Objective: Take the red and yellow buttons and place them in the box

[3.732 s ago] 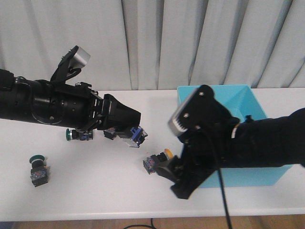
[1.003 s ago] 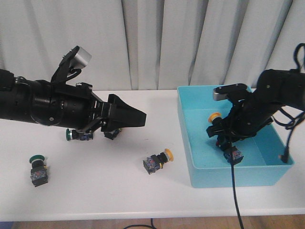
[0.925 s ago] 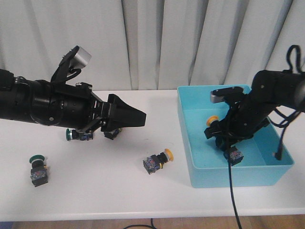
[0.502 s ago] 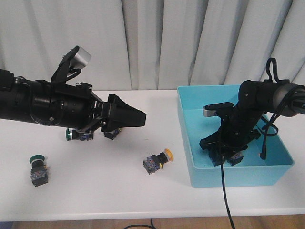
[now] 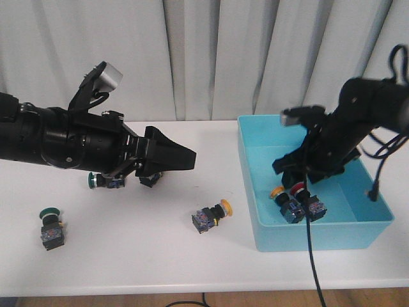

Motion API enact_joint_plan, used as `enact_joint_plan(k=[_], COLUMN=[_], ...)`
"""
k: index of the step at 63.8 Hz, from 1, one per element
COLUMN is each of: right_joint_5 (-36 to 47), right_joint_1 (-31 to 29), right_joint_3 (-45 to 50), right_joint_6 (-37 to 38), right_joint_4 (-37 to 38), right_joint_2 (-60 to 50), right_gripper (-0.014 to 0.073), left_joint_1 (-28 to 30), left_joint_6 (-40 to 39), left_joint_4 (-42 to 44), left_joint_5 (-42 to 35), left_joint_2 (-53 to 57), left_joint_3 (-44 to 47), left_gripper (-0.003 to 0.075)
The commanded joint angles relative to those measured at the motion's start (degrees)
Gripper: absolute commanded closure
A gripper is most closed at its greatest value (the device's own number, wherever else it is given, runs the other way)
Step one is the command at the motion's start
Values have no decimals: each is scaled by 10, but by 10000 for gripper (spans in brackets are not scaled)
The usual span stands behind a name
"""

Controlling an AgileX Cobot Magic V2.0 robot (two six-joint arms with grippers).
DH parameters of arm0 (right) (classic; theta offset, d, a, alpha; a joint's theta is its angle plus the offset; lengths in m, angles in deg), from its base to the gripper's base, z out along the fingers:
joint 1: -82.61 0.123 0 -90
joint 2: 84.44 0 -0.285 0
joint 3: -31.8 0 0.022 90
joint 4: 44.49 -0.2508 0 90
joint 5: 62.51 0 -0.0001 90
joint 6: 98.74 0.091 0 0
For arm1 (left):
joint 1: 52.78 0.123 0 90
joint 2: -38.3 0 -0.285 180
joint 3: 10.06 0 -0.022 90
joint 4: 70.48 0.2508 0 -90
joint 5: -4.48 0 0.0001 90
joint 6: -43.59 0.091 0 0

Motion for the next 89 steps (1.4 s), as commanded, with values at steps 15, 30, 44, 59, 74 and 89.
enact_joint_plan(k=[15, 30, 44, 59, 74, 89], right_joint_5=[-10, -4, -2, -2, 3, 2], right_joint_1=[0, 0, -1, -1, -1, -1], right_joint_3=[32, 175, 274, 352, 366, 366], right_joint_6=[-5, -8, 2, 2, 1, 1], right_joint_4=[-37, -40, -36, -32, -31, -33], right_joint_2=[-215, -391, -519, -610, -645, -646], right_gripper=[141, 141, 141, 141, 151, 311], left_joint_1=[-1, -1, -1, -1, -1, -1], left_joint_6=[2, 2, 2, 2, 2, 1], left_joint_4=[-32, -32, -32, -36, -15, 30], left_joint_5=[3, 3, 3, -12, -12, -10], left_joint_2=[15, 15, 15, 15, 15, 15], left_joint_3=[-16, -16, -16, -16, -16, -16], left_gripper=[182, 182, 182, 182, 211, 440])
